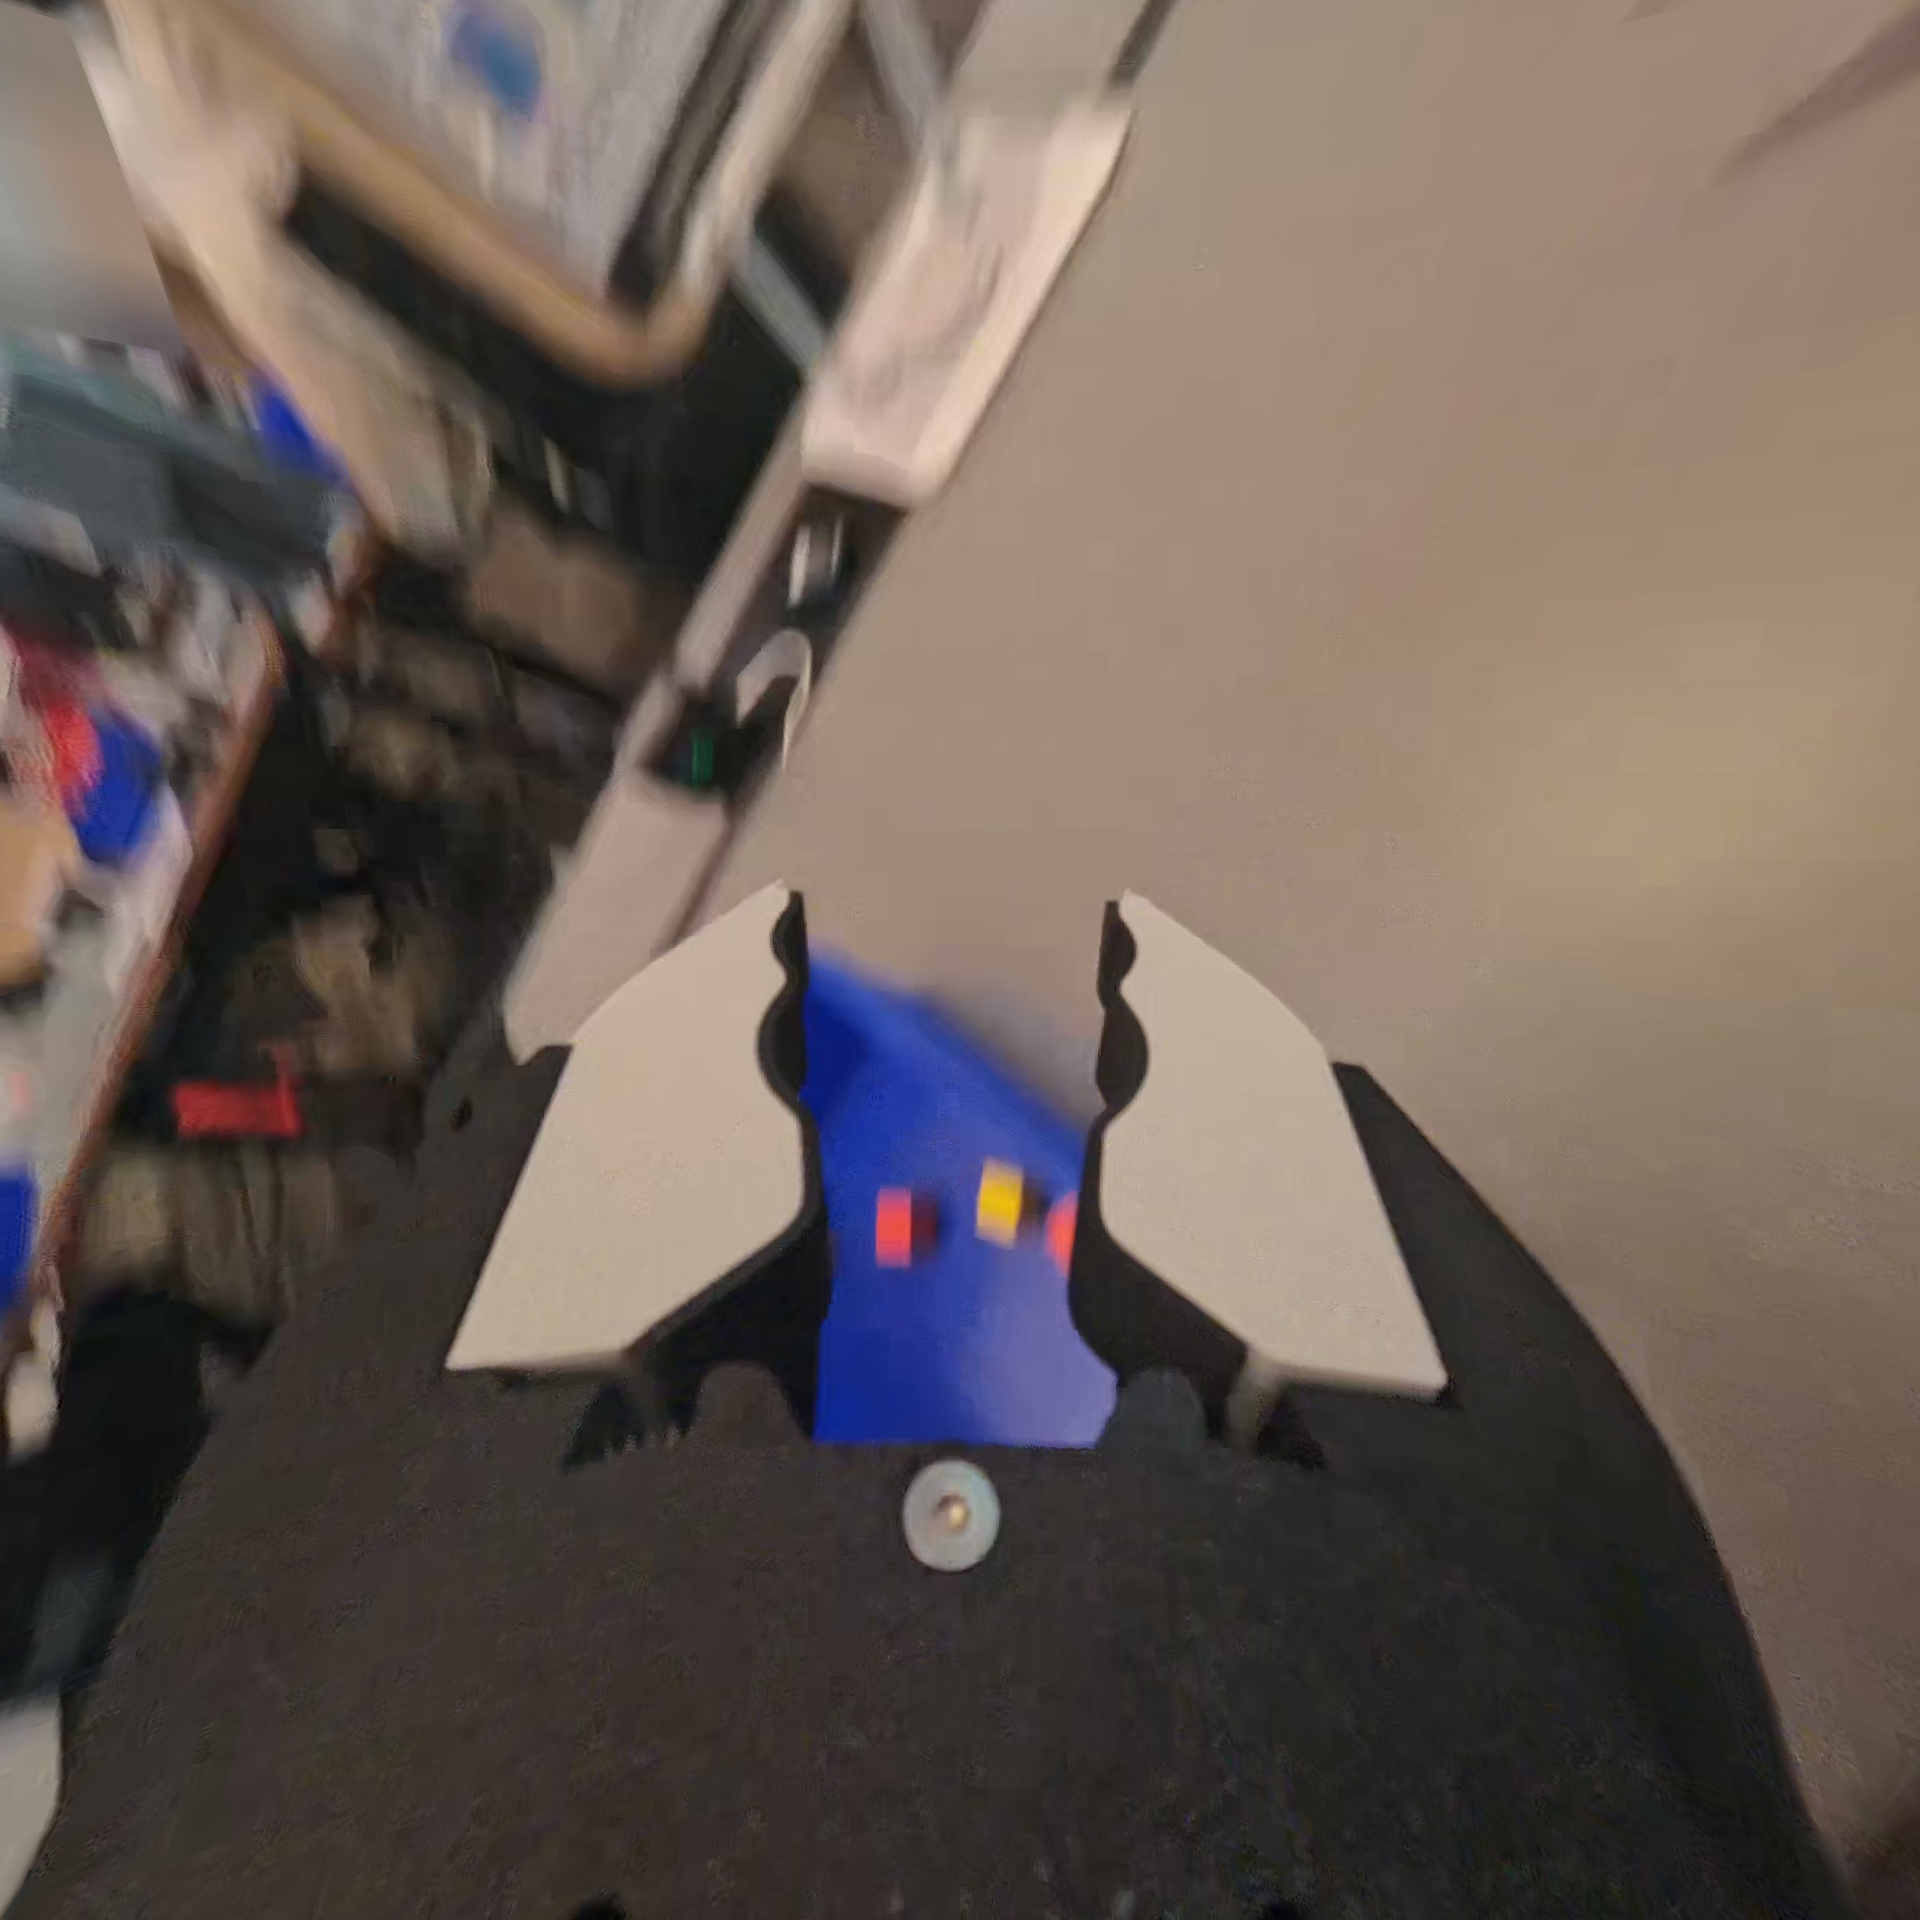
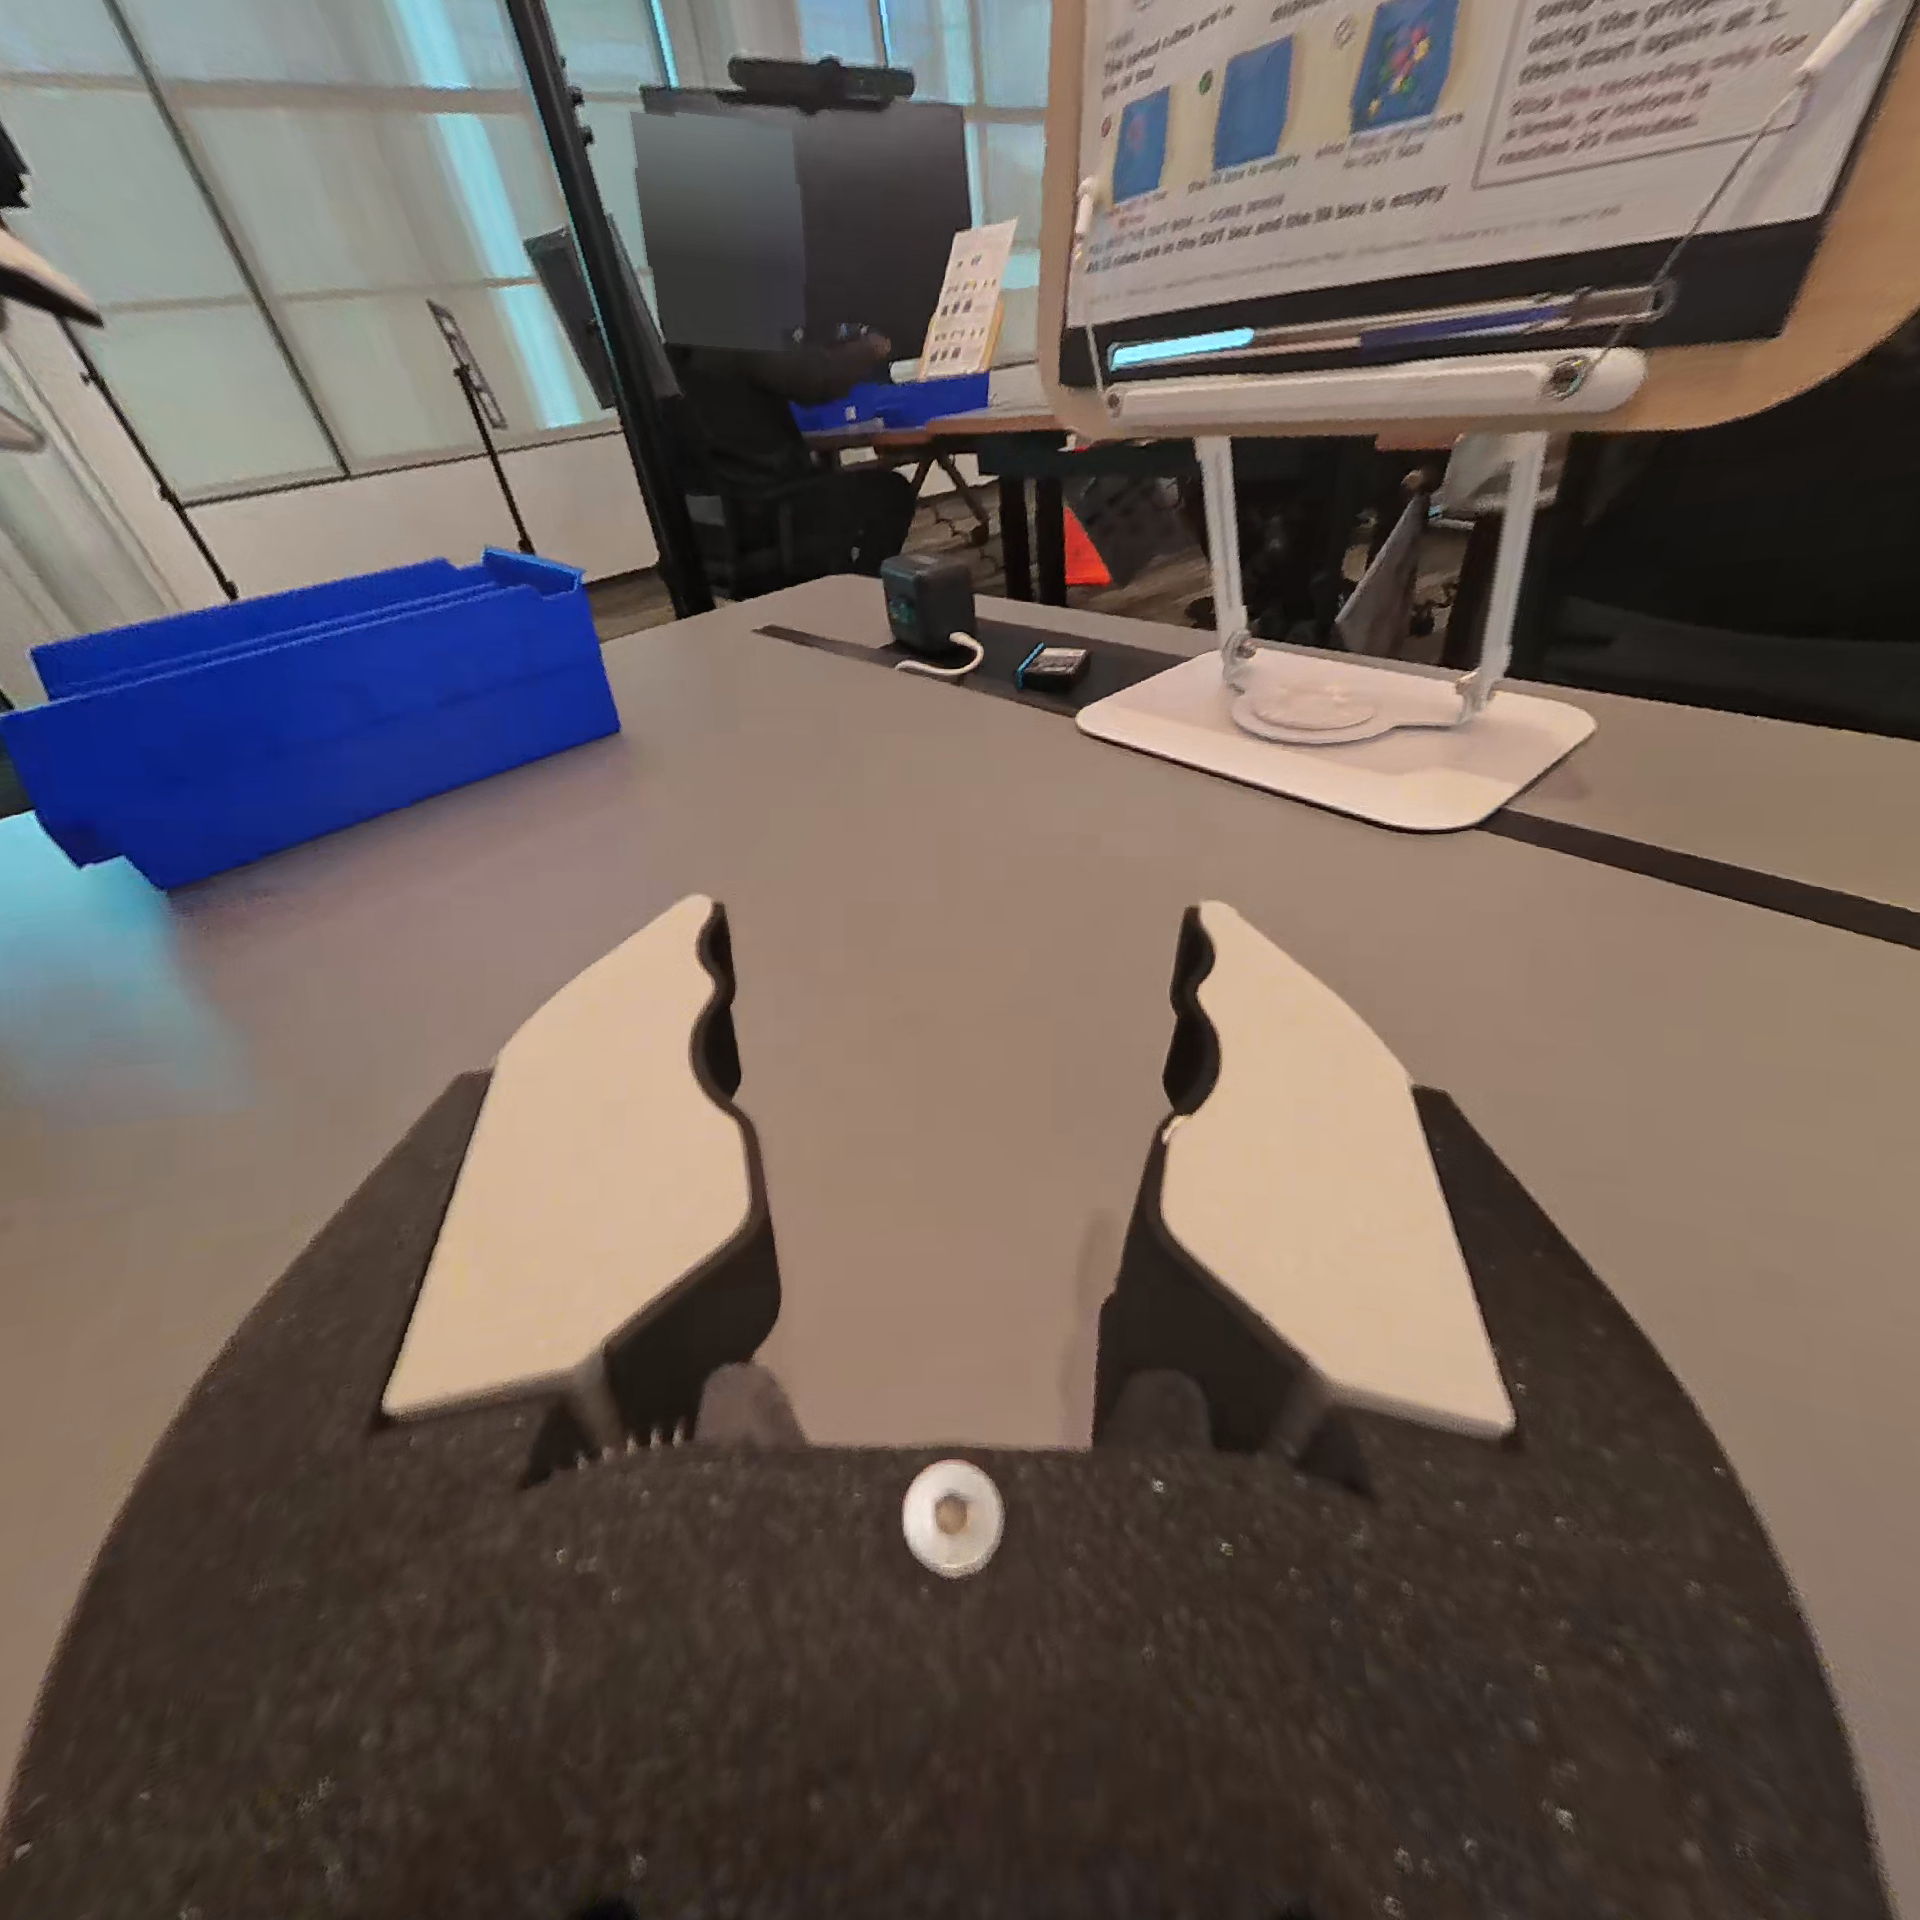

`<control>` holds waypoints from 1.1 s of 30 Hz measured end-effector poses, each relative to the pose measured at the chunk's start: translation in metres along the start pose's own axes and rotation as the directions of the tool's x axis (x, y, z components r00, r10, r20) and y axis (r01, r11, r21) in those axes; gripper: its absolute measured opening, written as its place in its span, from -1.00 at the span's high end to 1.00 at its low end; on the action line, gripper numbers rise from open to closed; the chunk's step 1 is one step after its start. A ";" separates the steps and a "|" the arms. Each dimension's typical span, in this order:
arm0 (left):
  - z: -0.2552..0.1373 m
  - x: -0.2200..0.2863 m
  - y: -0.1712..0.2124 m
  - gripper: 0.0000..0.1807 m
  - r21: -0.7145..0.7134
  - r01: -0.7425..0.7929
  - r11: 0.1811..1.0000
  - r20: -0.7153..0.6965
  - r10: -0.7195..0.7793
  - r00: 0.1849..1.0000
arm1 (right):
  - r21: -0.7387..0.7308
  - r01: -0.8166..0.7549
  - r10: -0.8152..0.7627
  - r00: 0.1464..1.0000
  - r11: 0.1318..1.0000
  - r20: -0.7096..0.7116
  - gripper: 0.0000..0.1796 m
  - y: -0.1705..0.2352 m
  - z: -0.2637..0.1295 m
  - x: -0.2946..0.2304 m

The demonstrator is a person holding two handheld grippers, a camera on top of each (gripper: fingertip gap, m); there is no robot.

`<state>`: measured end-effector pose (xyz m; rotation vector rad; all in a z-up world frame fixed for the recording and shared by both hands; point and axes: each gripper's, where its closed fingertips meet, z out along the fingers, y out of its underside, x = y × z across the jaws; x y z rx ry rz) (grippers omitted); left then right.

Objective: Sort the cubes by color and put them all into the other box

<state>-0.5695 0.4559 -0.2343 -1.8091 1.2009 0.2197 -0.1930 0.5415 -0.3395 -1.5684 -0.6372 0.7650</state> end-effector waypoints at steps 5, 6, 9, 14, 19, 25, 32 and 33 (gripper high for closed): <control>-0.050 -0.041 0.138 0.50 -0.495 0.330 0.804 0.098 -0.325 0.940 | -0.017 0.018 -0.018 0.999 1.000 0.039 0.11 0.002 0.005 -0.011; -0.054 -0.040 0.160 0.51 -0.555 0.356 0.752 0.113 -0.356 0.928 | -0.016 0.020 -0.019 0.999 1.000 0.048 0.11 0.001 0.005 -0.013; -0.056 -0.023 0.211 0.53 -0.678 0.415 0.606 0.120 -0.466 0.877 | -0.018 0.029 -0.028 0.997 0.999 0.066 0.10 0.001 0.004 -0.018; -0.050 0.007 0.260 0.61 -0.802 0.426 0.419 0.138 -0.563 0.814 | -0.008 0.028 -0.028 0.997 1.000 0.069 0.10 -0.003 0.000 -0.018; -0.041 0.016 0.281 0.67 -0.844 0.375 0.382 0.122 -0.545 0.830 | -0.004 0.025 -0.025 0.997 1.000 0.077 0.10 -0.005 -0.001 -0.018; -0.038 0.024 0.302 0.67 -0.884 0.323 0.337 0.108 -0.525 0.844 | -0.003 0.027 -0.027 0.996 1.000 0.080 0.10 -0.005 -0.002 -0.018; -0.034 0.027 0.313 0.67 -0.894 0.318 0.316 0.109 -0.533 0.839 | -0.018 0.031 -0.029 0.996 0.999 0.089 0.10 -0.002 0.001 -0.020; -0.033 0.027 0.314 0.67 -0.895 0.319 0.311 0.112 -0.535 0.837 | -0.019 0.033 -0.031 0.996 0.999 0.089 0.10 -0.002 0.001 -0.020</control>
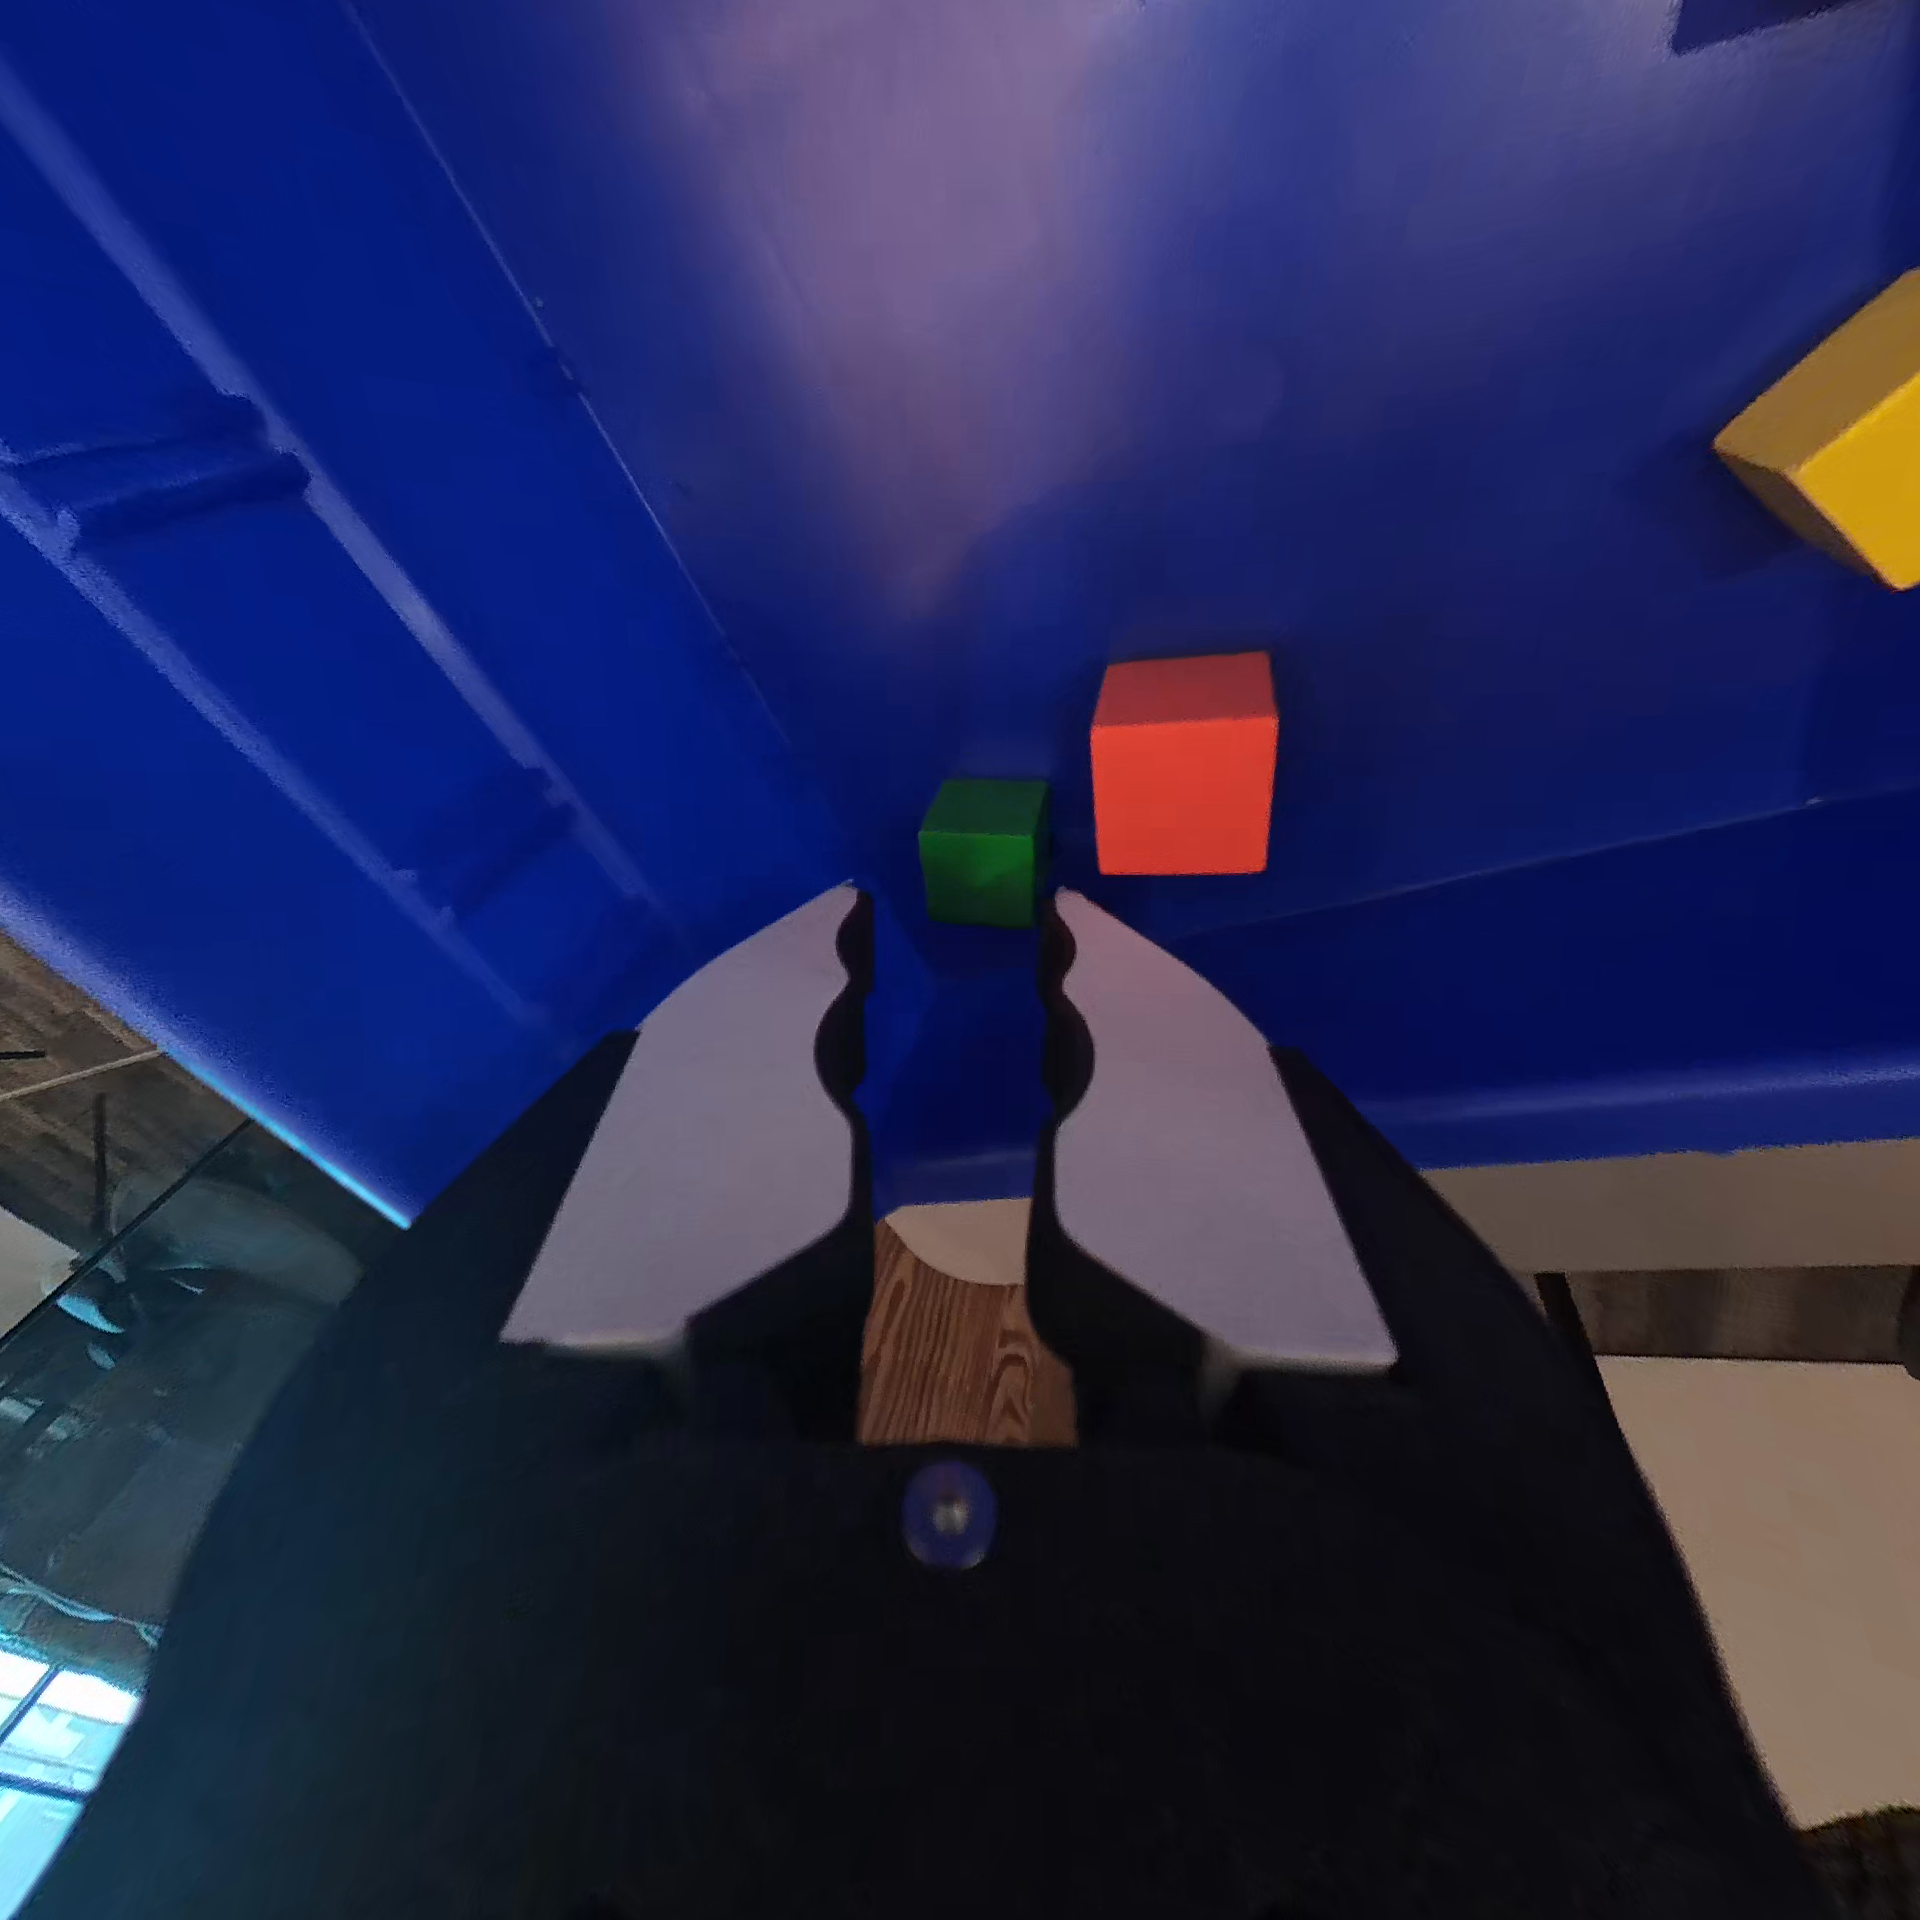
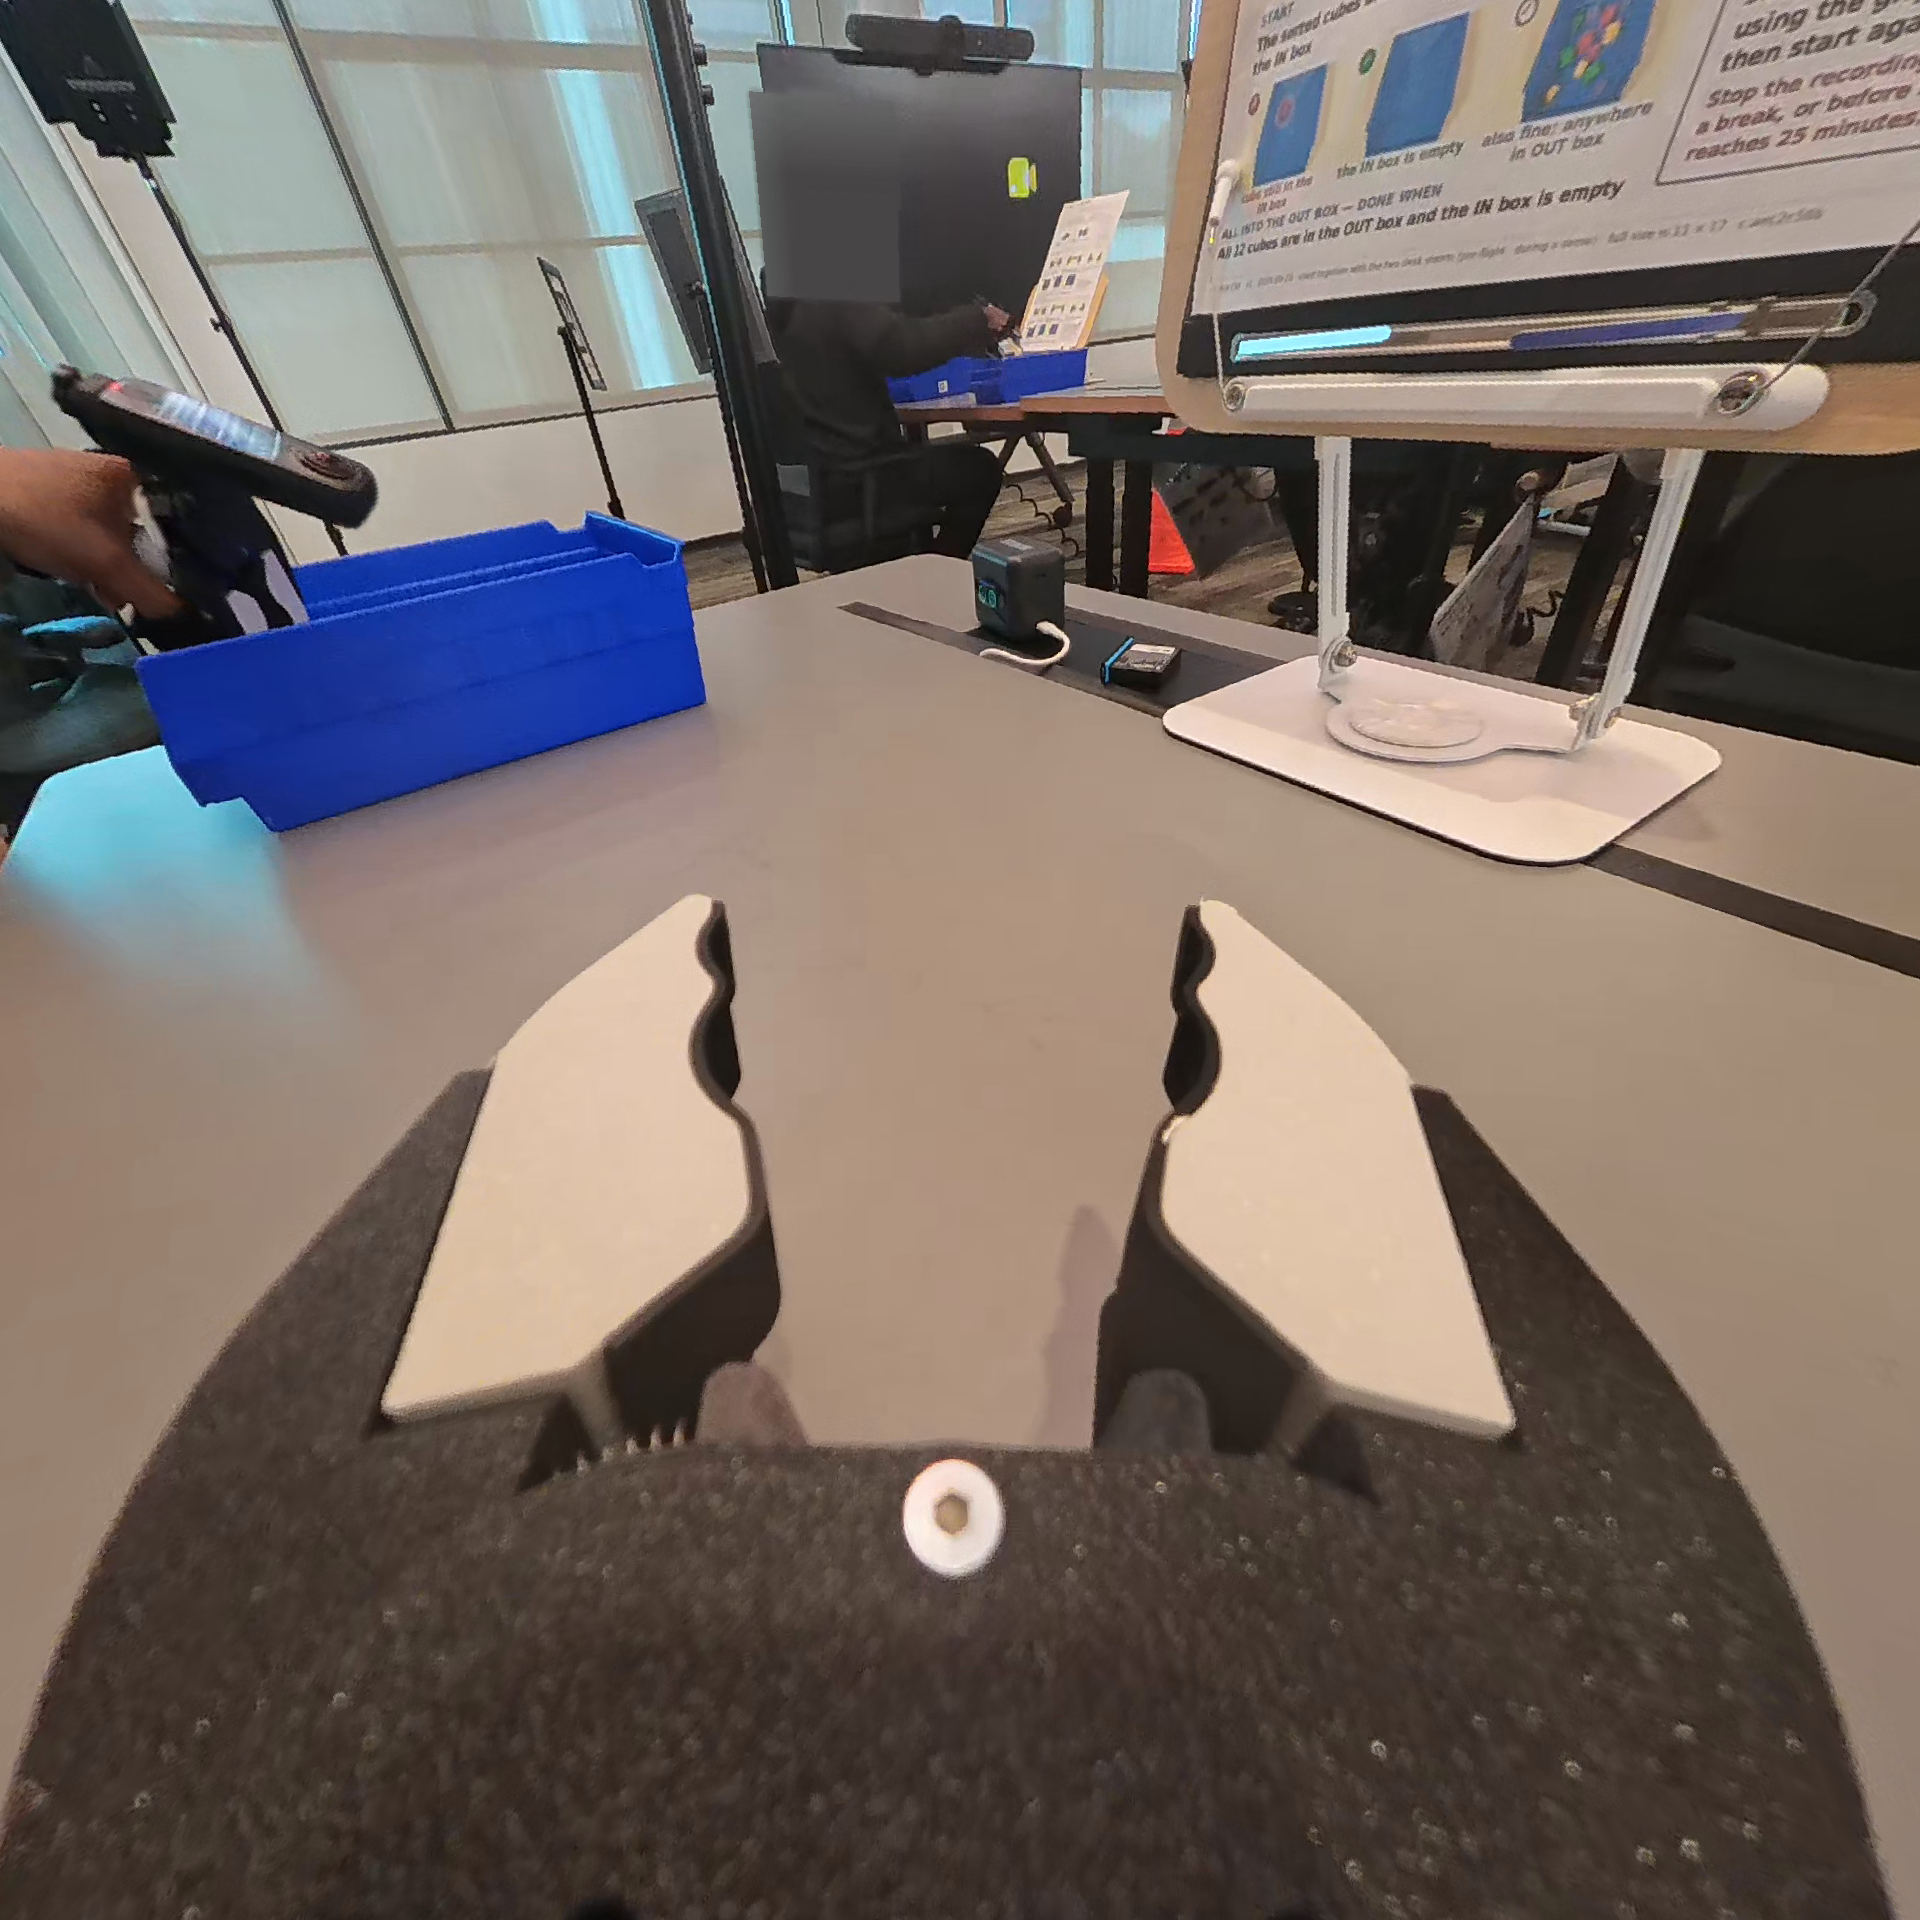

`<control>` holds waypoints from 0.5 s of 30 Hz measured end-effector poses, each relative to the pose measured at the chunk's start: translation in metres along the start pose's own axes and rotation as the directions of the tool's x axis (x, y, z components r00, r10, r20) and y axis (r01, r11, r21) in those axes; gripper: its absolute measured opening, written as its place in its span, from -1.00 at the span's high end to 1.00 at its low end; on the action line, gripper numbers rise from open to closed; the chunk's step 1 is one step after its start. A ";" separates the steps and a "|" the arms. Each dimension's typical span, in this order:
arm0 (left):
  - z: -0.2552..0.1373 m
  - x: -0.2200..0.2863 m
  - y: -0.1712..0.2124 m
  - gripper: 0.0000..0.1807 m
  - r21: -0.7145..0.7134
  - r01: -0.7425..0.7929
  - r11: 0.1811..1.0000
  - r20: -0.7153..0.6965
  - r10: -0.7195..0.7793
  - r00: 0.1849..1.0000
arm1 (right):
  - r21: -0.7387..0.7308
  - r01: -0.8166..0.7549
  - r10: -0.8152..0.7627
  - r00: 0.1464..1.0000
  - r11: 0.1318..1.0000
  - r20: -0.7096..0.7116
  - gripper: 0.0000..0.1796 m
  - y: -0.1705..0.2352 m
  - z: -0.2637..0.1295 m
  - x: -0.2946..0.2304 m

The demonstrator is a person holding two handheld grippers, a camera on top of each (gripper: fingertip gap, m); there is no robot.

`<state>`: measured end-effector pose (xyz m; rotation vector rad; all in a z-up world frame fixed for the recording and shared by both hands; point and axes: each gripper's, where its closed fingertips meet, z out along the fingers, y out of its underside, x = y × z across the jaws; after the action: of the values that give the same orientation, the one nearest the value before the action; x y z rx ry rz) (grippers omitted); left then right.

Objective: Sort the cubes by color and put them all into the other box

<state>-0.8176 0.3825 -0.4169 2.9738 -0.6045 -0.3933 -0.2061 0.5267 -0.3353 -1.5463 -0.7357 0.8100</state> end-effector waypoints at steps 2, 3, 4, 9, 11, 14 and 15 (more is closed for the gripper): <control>0.002 0.000 -0.002 0.67 0.000 0.008 1.000 -0.004 -0.008 1.000 | 0.000 -0.002 0.002 1.000 1.000 0.000 0.10 0.000 0.000 0.000; 0.004 0.000 -0.002 0.67 -0.002 0.012 1.000 -0.008 -0.012 1.000 | 0.000 -0.005 0.005 1.000 1.000 0.001 0.10 0.000 0.000 0.001; 0.005 0.000 -0.002 0.67 -0.007 0.014 1.000 -0.011 -0.015 1.000 | 0.000 -0.008 0.008 1.000 1.000 0.001 0.10 0.001 0.000 0.001; 0.010 0.001 -0.005 0.72 -0.019 0.024 1.000 -0.022 -0.025 0.999 | 0.000 -0.007 0.007 1.000 1.000 0.002 0.10 0.000 0.000 0.001; 0.011 0.002 -0.005 0.75 -0.029 0.018 0.999 -0.024 -0.019 1.000 | 0.000 -0.008 0.008 1.000 1.000 0.003 0.10 0.000 -0.001 0.001; 0.008 0.000 -0.005 0.75 -0.022 0.004 1.000 -0.013 -0.005 1.000 | 0.007 -0.013 0.013 1.000 1.000 0.003 0.10 -0.002 -0.002 0.002; 0.004 -0.002 -0.007 0.75 0.000 0.008 1.000 -0.008 -0.008 1.000 | 0.011 -0.021 0.021 1.000 1.000 0.004 0.10 -0.002 -0.002 0.002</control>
<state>-0.8174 0.3898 -0.4208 2.9774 -0.5926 -0.3815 -0.2031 0.5279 -0.3329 -1.5449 -0.7182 0.8314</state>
